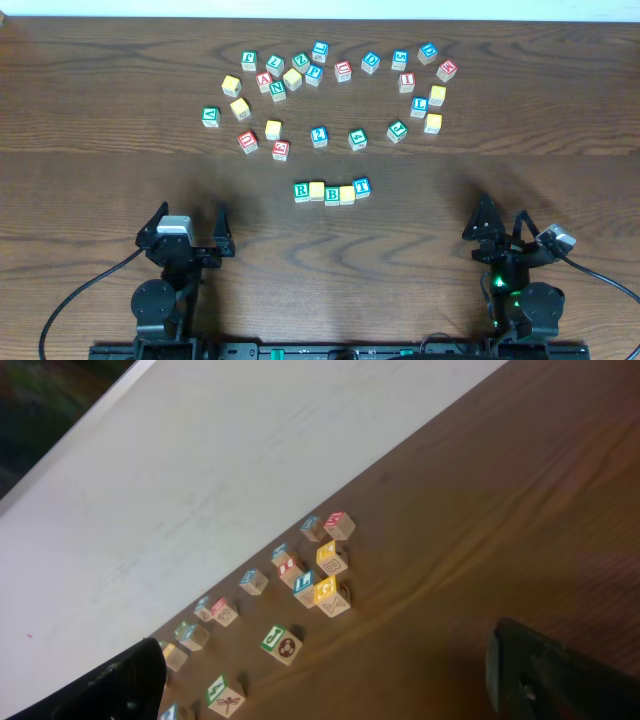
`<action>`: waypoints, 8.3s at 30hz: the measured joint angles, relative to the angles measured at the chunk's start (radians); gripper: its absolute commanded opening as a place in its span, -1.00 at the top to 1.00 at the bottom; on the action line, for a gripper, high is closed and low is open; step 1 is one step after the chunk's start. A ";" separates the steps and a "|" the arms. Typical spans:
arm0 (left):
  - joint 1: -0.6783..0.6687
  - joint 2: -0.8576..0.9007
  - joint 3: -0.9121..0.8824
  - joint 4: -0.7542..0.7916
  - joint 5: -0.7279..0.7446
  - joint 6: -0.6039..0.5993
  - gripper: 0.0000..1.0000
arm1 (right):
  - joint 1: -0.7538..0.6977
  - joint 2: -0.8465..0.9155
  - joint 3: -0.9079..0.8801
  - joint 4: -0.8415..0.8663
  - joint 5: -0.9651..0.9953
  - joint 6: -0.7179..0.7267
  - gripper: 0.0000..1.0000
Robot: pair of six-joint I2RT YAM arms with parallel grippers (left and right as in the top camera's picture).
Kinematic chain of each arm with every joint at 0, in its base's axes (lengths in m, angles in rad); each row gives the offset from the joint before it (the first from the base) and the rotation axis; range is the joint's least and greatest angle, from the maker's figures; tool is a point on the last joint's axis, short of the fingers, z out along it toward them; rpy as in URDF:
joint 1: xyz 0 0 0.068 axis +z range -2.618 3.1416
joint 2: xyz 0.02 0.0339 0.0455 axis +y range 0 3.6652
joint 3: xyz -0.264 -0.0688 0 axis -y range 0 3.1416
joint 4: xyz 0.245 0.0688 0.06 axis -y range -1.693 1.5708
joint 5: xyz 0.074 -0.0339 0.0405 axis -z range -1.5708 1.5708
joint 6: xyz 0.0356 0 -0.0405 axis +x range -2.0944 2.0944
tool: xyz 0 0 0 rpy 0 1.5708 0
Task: Spell out ROBOT
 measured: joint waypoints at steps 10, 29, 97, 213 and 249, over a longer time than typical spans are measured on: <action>0.000 0.000 0.000 0.000 0.000 0.000 -0.95 | 0.000 0.000 0.000 0.000 0.000 0.000 -0.99; 0.000 0.000 0.000 0.000 0.000 0.000 -0.96 | 0.000 0.000 0.000 0.000 0.000 0.000 -0.99; 0.000 0.000 0.000 0.000 0.000 0.000 -0.96 | 0.000 0.000 0.000 0.000 0.000 0.000 -0.98; 0.000 0.000 0.000 0.000 0.000 0.000 -0.96 | 0.000 0.000 0.000 0.000 0.000 0.000 -0.98; 0.000 0.000 0.000 0.000 0.000 0.000 -0.96 | 0.000 0.000 0.000 0.000 0.000 0.000 -0.99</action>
